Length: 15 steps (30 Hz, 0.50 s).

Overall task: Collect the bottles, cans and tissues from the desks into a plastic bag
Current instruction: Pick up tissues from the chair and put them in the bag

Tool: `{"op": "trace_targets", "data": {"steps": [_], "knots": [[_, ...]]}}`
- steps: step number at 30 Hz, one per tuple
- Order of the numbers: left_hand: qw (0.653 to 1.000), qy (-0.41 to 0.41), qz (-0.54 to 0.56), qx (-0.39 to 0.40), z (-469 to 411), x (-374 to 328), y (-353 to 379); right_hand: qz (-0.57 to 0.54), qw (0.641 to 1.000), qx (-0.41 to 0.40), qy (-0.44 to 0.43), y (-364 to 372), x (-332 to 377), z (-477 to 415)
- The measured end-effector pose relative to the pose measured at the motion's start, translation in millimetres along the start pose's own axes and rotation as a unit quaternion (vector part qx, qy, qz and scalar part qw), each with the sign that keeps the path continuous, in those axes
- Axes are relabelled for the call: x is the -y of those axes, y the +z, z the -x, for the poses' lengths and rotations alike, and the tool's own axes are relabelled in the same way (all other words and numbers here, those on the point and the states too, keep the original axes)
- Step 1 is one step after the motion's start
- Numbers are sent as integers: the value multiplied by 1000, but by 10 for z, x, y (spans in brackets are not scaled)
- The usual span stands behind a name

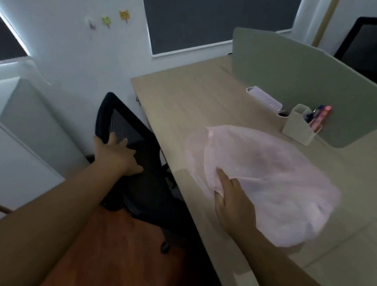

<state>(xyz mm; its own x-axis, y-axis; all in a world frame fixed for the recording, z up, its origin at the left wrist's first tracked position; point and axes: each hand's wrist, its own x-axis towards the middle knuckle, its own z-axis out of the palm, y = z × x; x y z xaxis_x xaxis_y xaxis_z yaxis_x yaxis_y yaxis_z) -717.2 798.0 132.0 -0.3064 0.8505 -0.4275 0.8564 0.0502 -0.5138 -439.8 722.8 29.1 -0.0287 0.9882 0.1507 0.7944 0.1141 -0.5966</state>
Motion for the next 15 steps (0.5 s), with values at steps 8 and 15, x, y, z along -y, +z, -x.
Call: {"op": "trace_targets", "data": {"steps": [8, 15], "knots": [[997, 24, -8, -69, -297, 310, 199, 177, 983, 49, 16, 938, -203, -77], [993, 51, -22, -100, -653, 871, 383, 228, 973, 23, 7, 1402, -254, -172]]}}
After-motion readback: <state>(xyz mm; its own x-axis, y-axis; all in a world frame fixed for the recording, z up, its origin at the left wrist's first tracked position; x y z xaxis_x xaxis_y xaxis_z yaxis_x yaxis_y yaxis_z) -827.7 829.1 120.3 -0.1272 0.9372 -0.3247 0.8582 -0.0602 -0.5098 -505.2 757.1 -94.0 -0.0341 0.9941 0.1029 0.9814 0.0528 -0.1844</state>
